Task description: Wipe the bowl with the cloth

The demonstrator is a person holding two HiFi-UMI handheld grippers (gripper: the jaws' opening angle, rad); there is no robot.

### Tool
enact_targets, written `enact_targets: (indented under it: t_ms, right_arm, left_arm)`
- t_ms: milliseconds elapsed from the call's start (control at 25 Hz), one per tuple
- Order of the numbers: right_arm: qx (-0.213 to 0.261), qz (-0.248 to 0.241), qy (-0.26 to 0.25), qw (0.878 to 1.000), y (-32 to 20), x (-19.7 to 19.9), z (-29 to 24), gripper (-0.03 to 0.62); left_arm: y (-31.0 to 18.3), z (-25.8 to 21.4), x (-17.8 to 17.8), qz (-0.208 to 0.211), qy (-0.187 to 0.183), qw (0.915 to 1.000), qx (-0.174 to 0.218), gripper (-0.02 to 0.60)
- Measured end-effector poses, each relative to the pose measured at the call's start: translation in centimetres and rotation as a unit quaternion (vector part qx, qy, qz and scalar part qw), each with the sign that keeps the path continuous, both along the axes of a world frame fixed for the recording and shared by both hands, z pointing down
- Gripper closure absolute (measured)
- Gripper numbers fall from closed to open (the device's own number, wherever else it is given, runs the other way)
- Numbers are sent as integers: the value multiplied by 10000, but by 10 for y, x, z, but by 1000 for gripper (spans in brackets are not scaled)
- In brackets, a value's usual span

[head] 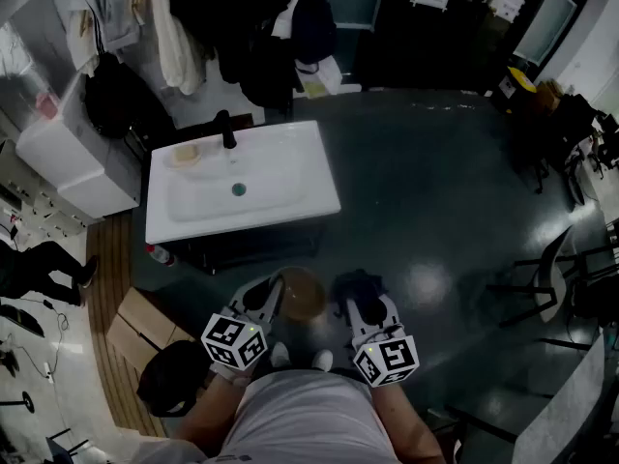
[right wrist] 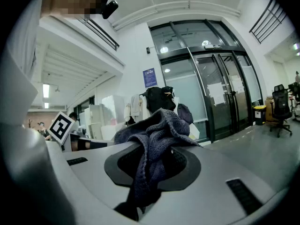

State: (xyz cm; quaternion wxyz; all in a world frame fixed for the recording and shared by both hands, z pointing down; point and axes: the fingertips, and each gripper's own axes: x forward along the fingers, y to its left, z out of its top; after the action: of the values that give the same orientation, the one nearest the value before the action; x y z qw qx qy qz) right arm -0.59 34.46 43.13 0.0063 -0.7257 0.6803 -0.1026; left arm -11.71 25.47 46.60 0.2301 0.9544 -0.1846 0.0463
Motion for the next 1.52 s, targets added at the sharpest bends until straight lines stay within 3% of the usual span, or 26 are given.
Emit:
enact_targets:
  t_ms: [640, 960, 1200, 1520]
  right_arm:
    - [126, 252, -188, 9994, -44, -22, 0, 514]
    - [91, 183, -271, 9994, -87, -10, 11, 514]
    - [144, -298, -408, 9986, -150, 18, 14, 514]
    - [67, -755, -679, 9948, -228, 84, 26, 513]
  left_arm:
    - [-49, 8, -46, 31, 13, 10000, -58, 560]
    - [-82, 24, -61, -270, -115, 9995, -120, 561]
    - [-123, 27, -49, -827, -253, 9962, -130, 560]
    - [-178, 29, -8, -1438, -550, 9880, -139, 560]
